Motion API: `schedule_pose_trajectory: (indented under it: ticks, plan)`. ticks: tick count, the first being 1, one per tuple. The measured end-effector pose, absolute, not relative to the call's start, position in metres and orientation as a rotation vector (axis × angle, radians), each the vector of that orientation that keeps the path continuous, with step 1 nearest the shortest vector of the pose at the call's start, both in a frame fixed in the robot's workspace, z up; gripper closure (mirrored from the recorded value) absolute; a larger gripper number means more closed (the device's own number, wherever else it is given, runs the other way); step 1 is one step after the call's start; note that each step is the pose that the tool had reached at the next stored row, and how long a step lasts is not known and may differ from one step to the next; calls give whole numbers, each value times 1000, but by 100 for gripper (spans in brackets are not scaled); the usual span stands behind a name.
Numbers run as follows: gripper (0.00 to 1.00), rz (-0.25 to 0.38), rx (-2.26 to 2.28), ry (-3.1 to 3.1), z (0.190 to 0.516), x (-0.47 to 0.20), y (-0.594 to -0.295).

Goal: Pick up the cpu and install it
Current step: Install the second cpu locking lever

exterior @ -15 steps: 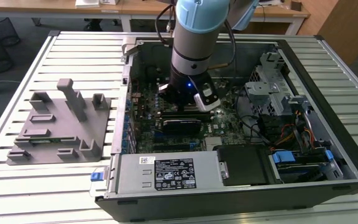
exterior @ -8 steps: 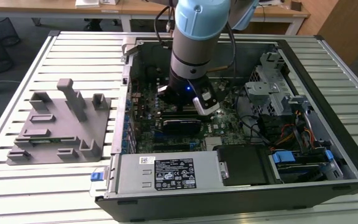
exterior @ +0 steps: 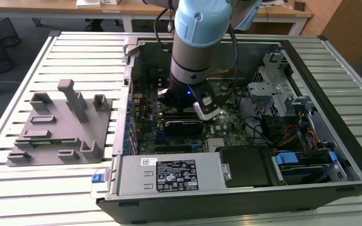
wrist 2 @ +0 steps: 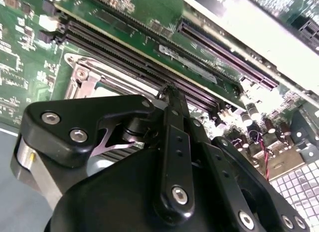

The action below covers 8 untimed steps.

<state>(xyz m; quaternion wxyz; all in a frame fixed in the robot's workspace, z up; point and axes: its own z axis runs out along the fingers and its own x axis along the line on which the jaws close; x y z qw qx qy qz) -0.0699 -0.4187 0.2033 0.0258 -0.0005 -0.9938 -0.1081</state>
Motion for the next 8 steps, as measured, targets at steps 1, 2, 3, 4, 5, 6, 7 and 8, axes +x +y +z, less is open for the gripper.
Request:
schedule_pose_trajectory:
  ticks: [1,2,3,4,5,6,7,8]
  plan:
    - [89,-342,-1,-3071,203,-71,-419]
    - [89,-348,-1,-3070,202,-72,-419]
    - [89,-355,-1,-3070,201,-73,-419]
    - [89,-360,-1,-3069,200,-73,-419]
    - [89,-364,-1,-3068,199,-74,-419]
    - [89,-369,0,-3068,198,-74,-419]
    - [89,-375,0,-3067,197,-74,-419]
    - [89,-382,0,-3066,196,-74,-419]
